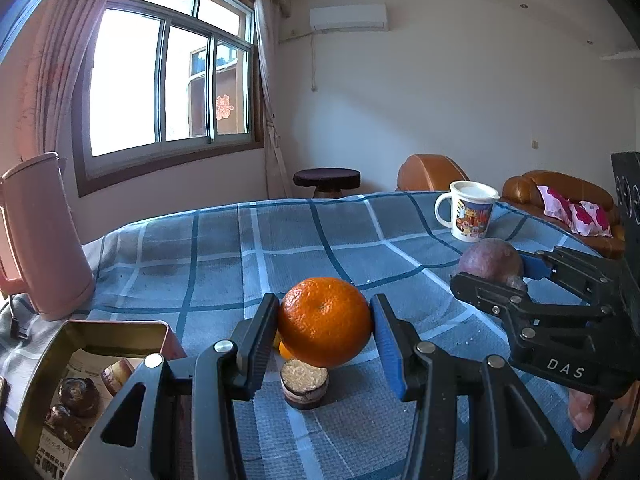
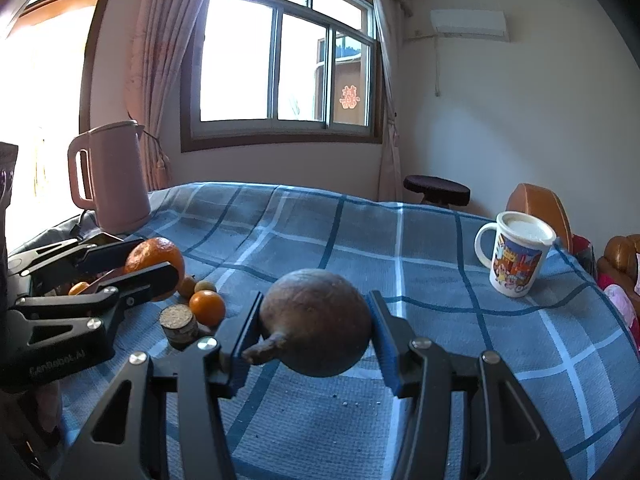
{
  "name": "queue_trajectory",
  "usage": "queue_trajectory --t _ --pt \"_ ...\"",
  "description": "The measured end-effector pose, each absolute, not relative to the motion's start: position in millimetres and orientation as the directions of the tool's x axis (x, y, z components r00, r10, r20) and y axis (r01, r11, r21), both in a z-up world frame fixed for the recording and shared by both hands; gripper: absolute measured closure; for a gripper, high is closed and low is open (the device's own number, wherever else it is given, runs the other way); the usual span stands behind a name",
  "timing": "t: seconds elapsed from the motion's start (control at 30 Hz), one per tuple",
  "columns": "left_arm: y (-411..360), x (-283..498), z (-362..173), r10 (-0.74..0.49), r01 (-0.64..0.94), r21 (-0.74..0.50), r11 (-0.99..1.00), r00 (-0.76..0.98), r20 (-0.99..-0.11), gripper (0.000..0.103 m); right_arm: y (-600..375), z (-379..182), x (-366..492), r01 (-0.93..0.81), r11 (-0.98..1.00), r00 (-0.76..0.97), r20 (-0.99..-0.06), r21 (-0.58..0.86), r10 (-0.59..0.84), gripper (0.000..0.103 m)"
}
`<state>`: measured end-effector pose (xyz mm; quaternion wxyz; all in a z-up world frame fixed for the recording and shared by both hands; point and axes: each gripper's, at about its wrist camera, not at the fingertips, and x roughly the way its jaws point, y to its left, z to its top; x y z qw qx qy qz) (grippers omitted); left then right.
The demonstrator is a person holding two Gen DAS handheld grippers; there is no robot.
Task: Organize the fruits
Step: 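Lift the orange with the left tool while the right tool lifts the pear-shaped fruit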
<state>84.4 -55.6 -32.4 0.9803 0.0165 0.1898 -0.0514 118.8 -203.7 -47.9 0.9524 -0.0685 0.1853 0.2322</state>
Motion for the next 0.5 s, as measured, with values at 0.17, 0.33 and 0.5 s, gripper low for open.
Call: queue_trajectory --t 0.17,0.33,0.5 --pt "-54.8 80.6 -31.3 -0.096 0.106 0.008 0.994 0.928 -0.36 0.054 -203.8 -47.6 116.0 -0.468 0.882 0.829 -0.371 -0.052 0.418 0.048" --pt "-54.6 77.2 -30.8 -0.096 0.105 0.006 0.994 0.933 -0.348 0.054 -204.1 -47.3 113.2 -0.468 0.882 0.834 -0.36 -0.058 0.419 0.048" --pt "-53.3 73.5 -30.2 -0.095 0.101 0.002 0.995 0.938 -0.332 0.054 -205.6 -45.6 108.5 -0.467 0.882 0.842 -0.336 -0.062 0.422 0.048"
